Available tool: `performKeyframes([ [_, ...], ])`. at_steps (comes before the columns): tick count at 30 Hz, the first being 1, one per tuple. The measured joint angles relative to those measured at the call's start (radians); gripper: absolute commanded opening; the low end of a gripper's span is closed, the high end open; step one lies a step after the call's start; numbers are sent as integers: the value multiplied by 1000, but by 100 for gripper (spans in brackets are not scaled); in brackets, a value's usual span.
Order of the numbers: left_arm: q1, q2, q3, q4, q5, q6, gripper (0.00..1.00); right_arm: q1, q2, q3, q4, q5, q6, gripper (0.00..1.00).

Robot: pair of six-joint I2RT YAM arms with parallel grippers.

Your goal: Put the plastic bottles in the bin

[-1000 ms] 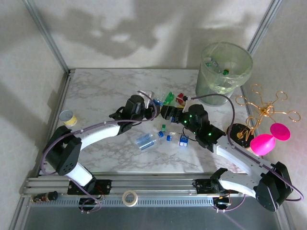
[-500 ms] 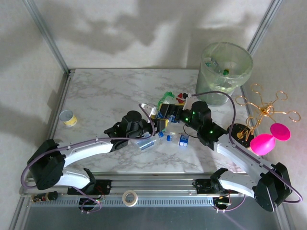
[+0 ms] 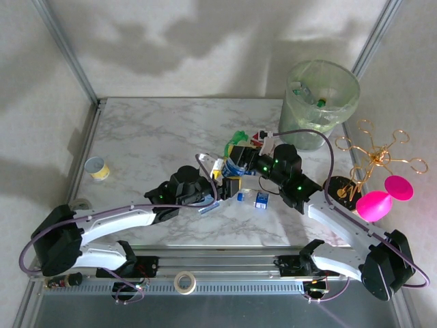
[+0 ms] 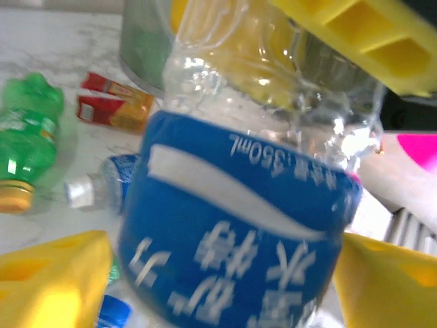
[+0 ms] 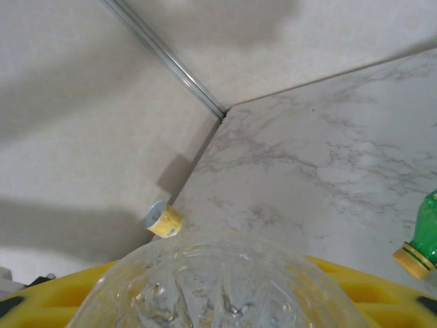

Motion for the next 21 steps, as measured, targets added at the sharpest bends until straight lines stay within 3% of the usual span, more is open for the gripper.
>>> performKeyframes([
  [6, 5, -154, -119, 63, -194, -39, 100, -33, 9, 47, -56, 41, -35, 45],
  [11, 34, -229, -178, 99, -328, -89, 100, -135, 48, 209, -138, 63, -100, 44],
  [21, 85, -268, -333, 117, -362, -237, 100, -431, 183, 596, -219, 166, -212, 43],
])
